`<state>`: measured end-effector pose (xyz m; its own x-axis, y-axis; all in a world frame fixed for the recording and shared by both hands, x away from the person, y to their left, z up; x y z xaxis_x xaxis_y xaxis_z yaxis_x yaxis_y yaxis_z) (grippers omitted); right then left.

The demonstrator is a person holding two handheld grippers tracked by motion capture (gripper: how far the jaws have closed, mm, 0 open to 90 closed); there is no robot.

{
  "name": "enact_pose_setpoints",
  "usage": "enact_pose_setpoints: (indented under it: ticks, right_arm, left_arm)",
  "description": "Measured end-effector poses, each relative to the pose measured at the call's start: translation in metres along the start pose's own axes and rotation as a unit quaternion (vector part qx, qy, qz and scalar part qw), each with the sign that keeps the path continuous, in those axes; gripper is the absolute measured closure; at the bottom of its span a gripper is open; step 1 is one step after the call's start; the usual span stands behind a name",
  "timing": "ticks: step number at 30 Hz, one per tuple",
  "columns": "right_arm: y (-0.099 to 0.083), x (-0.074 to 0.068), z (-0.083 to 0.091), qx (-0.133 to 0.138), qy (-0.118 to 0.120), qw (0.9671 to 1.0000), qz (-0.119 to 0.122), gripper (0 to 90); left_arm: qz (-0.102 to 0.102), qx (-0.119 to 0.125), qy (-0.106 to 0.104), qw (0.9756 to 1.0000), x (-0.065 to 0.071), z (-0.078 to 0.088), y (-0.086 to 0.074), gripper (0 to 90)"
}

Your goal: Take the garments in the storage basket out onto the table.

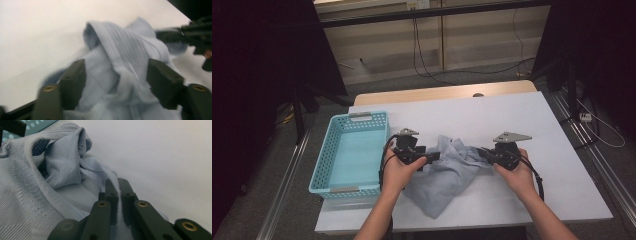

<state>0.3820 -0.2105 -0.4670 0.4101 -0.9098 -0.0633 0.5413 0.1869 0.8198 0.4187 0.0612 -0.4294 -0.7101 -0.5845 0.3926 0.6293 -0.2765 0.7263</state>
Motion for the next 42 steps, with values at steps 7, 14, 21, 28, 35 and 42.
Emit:
enact_pose_setpoints:
  ticks: [7,14,21,28,35,42]
  right_arm:
    - [-0.001,-0.001,0.003,0.002,-0.002,1.0000,0.004,88.4]
    - [0.000,-0.003,0.003,0.001,-0.003,1.0000,0.006,88.2]
    - [0.004,-0.006,0.004,0.002,-0.006,0.9999,0.011,87.4]
    - [0.007,-0.009,0.003,0.000,-0.008,0.9998,0.016,86.9]
    - [0.006,-0.010,0.003,-0.002,-0.008,0.9998,0.017,86.8]
    - [0.011,-0.009,0.009,0.008,-0.011,0.9998,0.016,87.2]
  left_arm:
    - [0.008,0.003,-0.008,0.9999,-0.004,-0.011,0.022,23.7]
    - [0.016,-0.002,-0.003,0.9999,-0.014,-0.028,0.037,23.2]
    - [0.040,-0.009,-0.001,0.9991,-0.025,-0.048,0.043,23.0]
    - [0.071,-0.020,-0.027,0.9969,-0.033,-0.064,0.038,28.8]
    - [0.073,-0.045,-0.059,0.9946,-0.027,-0.065,0.030,69.3]
    - [0.051,-0.034,-0.051,0.9969,-0.020,-0.047,0.042,85.7]
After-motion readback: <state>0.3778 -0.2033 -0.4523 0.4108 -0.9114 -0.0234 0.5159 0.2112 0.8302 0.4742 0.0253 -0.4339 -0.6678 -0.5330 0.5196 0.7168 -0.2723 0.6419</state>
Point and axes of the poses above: each handheld gripper's, and its own axes: z roughly backward along the jaws, y roughly out of its top, x roughly to its right, the point moved 3 cm from there along -z, roughly forward along the jaws, and after that the axes turned 7 degrees about -y, right-handed, at the moved point
